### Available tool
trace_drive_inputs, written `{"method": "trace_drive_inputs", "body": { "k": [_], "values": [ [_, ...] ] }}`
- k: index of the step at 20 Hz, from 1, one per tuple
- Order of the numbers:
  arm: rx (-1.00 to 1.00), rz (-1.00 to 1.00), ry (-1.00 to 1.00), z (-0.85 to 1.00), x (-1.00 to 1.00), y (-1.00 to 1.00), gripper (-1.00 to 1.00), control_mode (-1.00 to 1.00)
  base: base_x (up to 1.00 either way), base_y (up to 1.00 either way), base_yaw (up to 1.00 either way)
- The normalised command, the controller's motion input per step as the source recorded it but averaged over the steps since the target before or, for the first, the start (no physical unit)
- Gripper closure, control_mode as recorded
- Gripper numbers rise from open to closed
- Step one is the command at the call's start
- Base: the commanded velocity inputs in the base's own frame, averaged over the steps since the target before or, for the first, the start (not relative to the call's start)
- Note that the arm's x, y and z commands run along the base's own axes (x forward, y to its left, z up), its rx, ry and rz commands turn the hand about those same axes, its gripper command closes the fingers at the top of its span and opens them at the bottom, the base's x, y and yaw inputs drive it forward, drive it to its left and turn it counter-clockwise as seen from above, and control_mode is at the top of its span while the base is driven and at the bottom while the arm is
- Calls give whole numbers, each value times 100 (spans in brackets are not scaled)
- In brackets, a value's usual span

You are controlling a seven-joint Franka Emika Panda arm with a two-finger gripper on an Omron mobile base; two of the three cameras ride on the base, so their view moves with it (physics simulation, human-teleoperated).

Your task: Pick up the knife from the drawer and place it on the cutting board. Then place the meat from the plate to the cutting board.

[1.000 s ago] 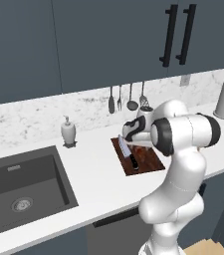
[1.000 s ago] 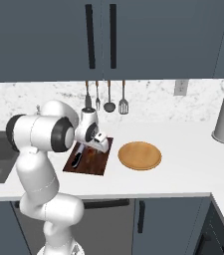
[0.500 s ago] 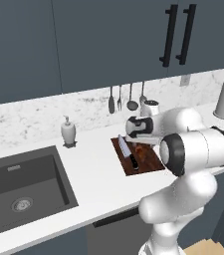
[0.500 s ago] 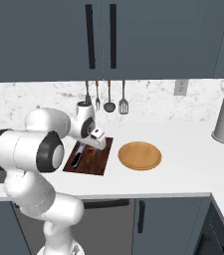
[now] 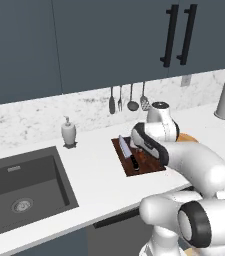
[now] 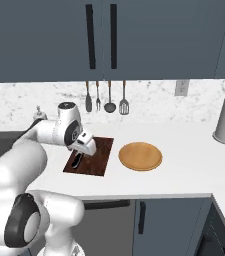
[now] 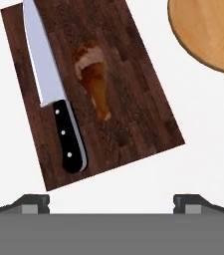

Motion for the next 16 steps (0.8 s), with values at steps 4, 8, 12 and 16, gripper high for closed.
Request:
{"method": "trace_drive_inputs", "body": {
  "k": [4,8,12,16],
  "values": [
    [-4,0,0,67,-90,29,-100,-100,0,0,0],
    [-12,2,0,69,-76,62,-100,-100,0,0,0],
    [-23,2,0,45,-63,85,-100,-100,0,0,0],
    [-48,5,0,5,-26,100,-100,-100,0,0,0]
  ]
}}
